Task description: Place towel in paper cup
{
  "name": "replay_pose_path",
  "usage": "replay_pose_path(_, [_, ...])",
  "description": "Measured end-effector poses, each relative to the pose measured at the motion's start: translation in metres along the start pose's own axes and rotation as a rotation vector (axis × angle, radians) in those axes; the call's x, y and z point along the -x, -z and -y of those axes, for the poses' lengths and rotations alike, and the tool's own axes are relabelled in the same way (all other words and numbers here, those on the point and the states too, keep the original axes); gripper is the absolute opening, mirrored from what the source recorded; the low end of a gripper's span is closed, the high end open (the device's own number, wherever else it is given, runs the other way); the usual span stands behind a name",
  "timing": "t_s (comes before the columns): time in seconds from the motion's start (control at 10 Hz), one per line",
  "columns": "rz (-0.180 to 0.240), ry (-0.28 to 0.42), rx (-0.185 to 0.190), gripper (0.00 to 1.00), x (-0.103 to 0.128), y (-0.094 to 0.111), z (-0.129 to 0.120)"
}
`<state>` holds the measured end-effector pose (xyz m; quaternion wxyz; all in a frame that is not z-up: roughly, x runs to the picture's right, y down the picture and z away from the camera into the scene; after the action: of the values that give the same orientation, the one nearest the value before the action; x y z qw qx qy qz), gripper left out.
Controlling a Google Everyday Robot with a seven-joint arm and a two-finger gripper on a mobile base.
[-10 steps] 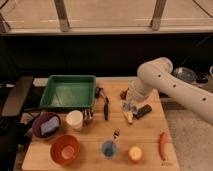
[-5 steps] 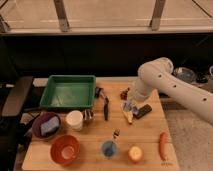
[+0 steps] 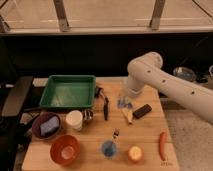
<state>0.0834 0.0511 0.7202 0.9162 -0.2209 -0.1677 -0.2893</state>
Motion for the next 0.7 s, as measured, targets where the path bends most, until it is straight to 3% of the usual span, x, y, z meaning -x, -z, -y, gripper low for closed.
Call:
replay_pose_path(0.3, [0.037, 0.14, -0.035, 0.0, 0.055, 0.003, 0.045])
replay_pose_path(0.7, [0.171, 0.354, -0.106, 0.0, 0.146, 0.009, 0.095])
